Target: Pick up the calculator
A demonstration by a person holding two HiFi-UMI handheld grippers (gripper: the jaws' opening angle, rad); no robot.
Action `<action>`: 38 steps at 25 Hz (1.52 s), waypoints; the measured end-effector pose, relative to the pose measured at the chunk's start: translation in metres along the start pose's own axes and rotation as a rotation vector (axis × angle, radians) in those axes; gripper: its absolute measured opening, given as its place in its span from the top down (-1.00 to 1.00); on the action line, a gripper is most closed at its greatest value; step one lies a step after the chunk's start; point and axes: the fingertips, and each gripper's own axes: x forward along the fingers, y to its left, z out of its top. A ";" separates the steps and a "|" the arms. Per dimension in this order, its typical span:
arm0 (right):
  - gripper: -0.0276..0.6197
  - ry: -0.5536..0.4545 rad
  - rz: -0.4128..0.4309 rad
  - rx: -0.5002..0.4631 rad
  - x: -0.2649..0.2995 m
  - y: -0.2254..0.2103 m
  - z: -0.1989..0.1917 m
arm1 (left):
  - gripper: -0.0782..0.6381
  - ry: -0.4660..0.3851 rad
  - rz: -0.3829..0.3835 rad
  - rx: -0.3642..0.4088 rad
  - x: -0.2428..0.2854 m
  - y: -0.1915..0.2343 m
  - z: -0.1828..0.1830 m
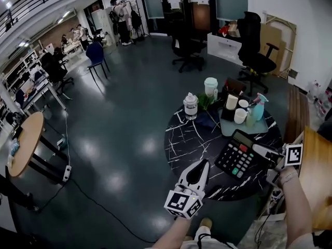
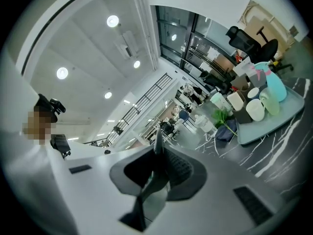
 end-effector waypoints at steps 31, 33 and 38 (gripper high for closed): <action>0.75 -0.073 -0.026 0.037 -0.010 0.007 -0.015 | 0.76 -0.001 -0.014 -0.022 -0.013 -0.009 -0.003; 0.75 -0.075 -0.025 0.037 -0.011 0.007 -0.017 | 0.76 0.001 -0.019 -0.025 -0.013 -0.011 -0.004; 0.75 -0.079 -0.037 0.043 -0.013 0.003 -0.019 | 0.76 0.008 -0.028 -0.032 -0.011 -0.012 -0.007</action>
